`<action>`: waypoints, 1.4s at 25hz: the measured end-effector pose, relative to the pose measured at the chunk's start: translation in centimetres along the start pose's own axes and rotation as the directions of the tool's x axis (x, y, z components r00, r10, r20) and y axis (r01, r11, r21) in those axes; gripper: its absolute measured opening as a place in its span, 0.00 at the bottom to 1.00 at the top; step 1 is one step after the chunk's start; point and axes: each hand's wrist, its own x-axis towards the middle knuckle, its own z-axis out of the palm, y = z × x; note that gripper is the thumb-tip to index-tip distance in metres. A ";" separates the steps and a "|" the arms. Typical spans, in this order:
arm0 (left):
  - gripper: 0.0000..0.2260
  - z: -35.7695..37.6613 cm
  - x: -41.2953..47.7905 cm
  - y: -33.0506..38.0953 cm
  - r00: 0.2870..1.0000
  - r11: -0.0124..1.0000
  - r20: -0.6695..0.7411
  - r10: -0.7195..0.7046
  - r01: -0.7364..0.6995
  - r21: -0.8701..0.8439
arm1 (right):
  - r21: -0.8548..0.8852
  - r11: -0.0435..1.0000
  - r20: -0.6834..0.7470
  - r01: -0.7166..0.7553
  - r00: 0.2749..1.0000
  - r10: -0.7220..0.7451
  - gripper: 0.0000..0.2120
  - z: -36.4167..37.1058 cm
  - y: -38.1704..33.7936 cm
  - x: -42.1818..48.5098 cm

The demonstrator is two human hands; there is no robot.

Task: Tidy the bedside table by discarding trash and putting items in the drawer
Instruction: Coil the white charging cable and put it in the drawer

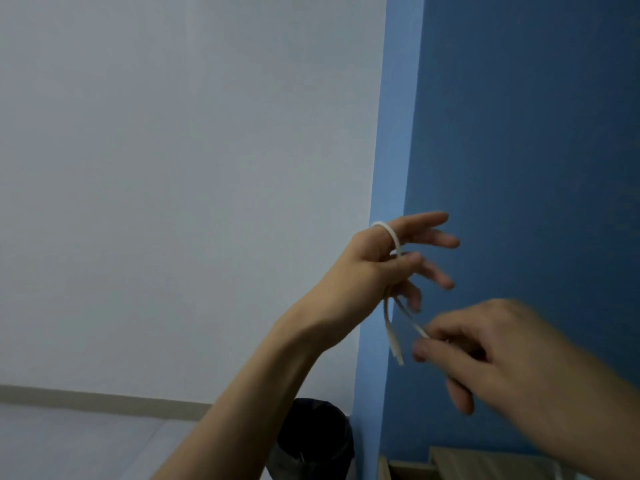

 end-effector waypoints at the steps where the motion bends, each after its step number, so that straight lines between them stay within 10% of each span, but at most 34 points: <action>1: 0.20 0.1 -0.1 0.1 1.000 0.998 0.029 0.005 -0.003 -0.062 | -0.042 0.999 0.008 0.008 1.000 -0.008 0.18 0.0 -0.2 0.0; 6: 0.28 0.5 -0.3 0.4 0.995 0.881 0.096 0.004 0.042 -0.471 | -0.110 0.991 0.081 0.081 0.994 -0.072 0.22 0.5 -1.1 0.0; 19: 0.26 0.5 -1.2 -0.7 0.964 0.983 0.249 -0.096 0.051 0.179 | -0.552 0.801 -0.076 0.233 0.942 -0.326 0.07 -1.7 0.0 -0.7; 26: 0.11 1.4 -2.5 -0.7 0.900 0.985 0.401 -0.170 0.148 0.087 | -0.512 0.780 -0.087 0.358 0.883 -0.462 0.12 -5.2 -0.8 0.2; 35: 0.25 2.0 -1.3 -0.3 0.834 0.893 0.534 -0.139 0.338 -0.296 | -0.081 0.900 -0.334 0.428 0.839 -0.429 0.10 -5.4 1.1 2.4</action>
